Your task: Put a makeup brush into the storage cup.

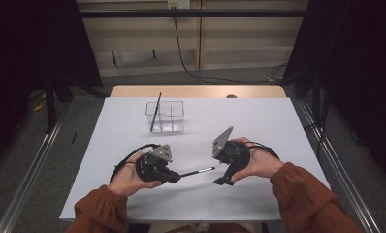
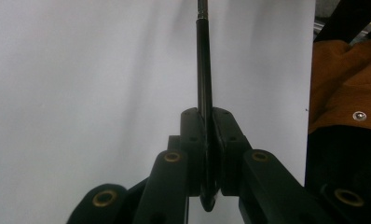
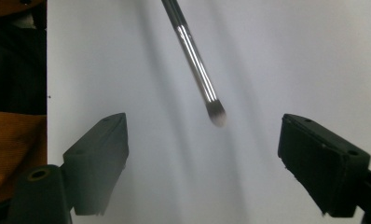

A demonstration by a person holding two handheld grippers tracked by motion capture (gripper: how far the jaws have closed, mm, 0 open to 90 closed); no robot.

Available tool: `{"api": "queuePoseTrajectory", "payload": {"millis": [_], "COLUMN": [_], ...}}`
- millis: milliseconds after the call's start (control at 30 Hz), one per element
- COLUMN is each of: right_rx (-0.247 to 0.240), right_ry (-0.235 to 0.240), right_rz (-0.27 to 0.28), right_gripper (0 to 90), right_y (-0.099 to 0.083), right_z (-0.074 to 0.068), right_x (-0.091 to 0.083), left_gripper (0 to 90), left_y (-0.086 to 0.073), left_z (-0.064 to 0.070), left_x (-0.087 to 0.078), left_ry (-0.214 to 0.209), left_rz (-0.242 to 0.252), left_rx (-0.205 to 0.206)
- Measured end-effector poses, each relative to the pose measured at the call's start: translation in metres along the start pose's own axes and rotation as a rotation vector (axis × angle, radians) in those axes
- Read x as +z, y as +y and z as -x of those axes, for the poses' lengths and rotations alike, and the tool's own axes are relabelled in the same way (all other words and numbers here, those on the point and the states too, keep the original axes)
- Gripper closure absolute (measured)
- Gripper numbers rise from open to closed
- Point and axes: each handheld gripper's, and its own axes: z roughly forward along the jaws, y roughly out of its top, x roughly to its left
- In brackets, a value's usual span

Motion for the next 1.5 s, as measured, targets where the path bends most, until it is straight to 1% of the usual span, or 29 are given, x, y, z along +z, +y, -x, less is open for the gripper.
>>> {"api": "queuePoseTrajectory", "payload": {"millis": [100, 133, 167, 300, 433, 467, 533, 600, 633, 667, 733, 800, 867, 900, 933, 967, 1033, 1067, 1133, 1200, 1300, 1367, 1433, 1500], "right_rx": [0.013, 0.023, 0.022, 0.035, 0.049, 0.051, 0.046, 0.053, 0.045, 0.054, 0.062, 0.069, 0.079, 0.077, 0.08, 0.083, 0.091, 0.096, 0.104, 0.107, 0.108, 0.108, 0.109, 0.11], "right_ry": [0.001, -0.001, -0.003, -0.003, -0.002, -0.005, 0.002, -0.005, -0.006, -0.003, -0.007, -0.012, -0.015, -0.014, -0.012, -0.012, -0.011, -0.019, -0.029, -0.04, -0.056, -0.058, -0.054, -0.065], "right_rz": [0.011, 0.018, 0.017, 0.054, 0.055, 0.061, 0.069, 0.073, 0.084, 0.085, 0.088, 0.099, 0.111, 0.115, 0.117, 0.118, 0.127, 0.132, 0.143, 0.152, 0.165, 0.179, 0.19, 0.205], "right_gripper": [13.3, 12.4, 12.2, 11.4, 10.3, 9.2, 7.8, 7.8, 7.6, 7.3, 7.3, 7.3, 7.3, 7.4, 7.4, 7.4, 7.7, 8.4, 8.7, 9.1, 9.8, 9.7, 9.5, 9.3], "right_y": [-0.003, -0.004, -0.004, -0.007, -0.011, -0.012, -0.014, -0.016, -0.017, -0.017, -0.019, -0.02, -0.023, -0.024, -0.025, -0.026, -0.029, -0.03, -0.033, -0.035, -0.038, -0.041, -0.042, -0.044], "right_z": [0.0, 0.0, 0.0, 0.0, -0.001, -0.001, -0.002, -0.003, -0.003, -0.003, -0.003, -0.003, -0.003, -0.003, -0.003, -0.003, -0.003, -0.004, -0.004, -0.005, -0.007, -0.008, -0.009, -0.011], "right_x": [-0.001, -0.001, -0.002, -0.005, -0.003, -0.003, -0.003, -0.005, -0.005, -0.006, -0.007, -0.008, -0.009, -0.008, -0.008, -0.008, -0.008, -0.008, -0.009, -0.009, -0.009, -0.008, -0.007, -0.006], "left_gripper": [84.1, 84.1, 84.1, 84.1, 84.1, 84.1, 84.1, 84.0, 84.0, 84.0, 84.1, 84.1, 84.1, 84.1, 84.0, 84.0, 84.1, 84.1, 84.1, 84.1, 84.1, 84.1, 84.1, 84.1], "left_y": [-0.005, -0.006, -0.007, -0.011, -0.015, -0.016, -0.018, -0.02, -0.021, -0.022, -0.023, -0.024, -0.026, -0.027, -0.028, -0.029, -0.032, -0.032, -0.034, -0.036, -0.037, -0.037, -0.037, -0.038], "left_z": [-0.001, -0.002, -0.002, -0.004, -0.003, -0.004, -0.005, -0.005, -0.005, -0.005, -0.006, -0.006, -0.005, -0.005, -0.006, -0.005, -0.005, -0.005, -0.004, -0.004, -0.004, -0.004, -0.003, -0.004], "left_x": [-0.001, -0.001, -0.002, -0.005, -0.007, -0.007, -0.007, -0.008, -0.009, -0.009, -0.011, -0.011, -0.012, -0.012, -0.014, -0.014, -0.016, -0.016, -0.016, -0.016, -0.014, -0.014, -0.015, -0.017], "left_ry": [-0.001, 0.005, 0.004, 0.017, 0.015, 0.012, 0.014, 0.018, 0.014, 0.014, 0.009, 0.013, 0.013, 0.015, 0.015, 0.017, 0.022, 0.021, 0.025, 0.017, 0.027, 0.035, 0.035, 0.045], "left_rz": [0.002, 0.007, 0.009, 0.017, 0.025, 0.022, 0.029, 0.032, 0.04, 0.046, 0.05, 0.057, 0.077, 0.081, 0.075, 0.091, 0.102, 0.114, 0.118, 0.118, 0.118, 0.122, 0.153, 0.162], "left_rx": [-0.014, -0.018, -0.025, -0.037, -0.057, -0.05, -0.057, -0.062, -0.066, -0.075, -0.066, -0.077, -0.089, -0.089, -0.08, -0.097, -0.096, -0.109, -0.108, -0.107, -0.105, -0.093, -0.103, -0.094]}}
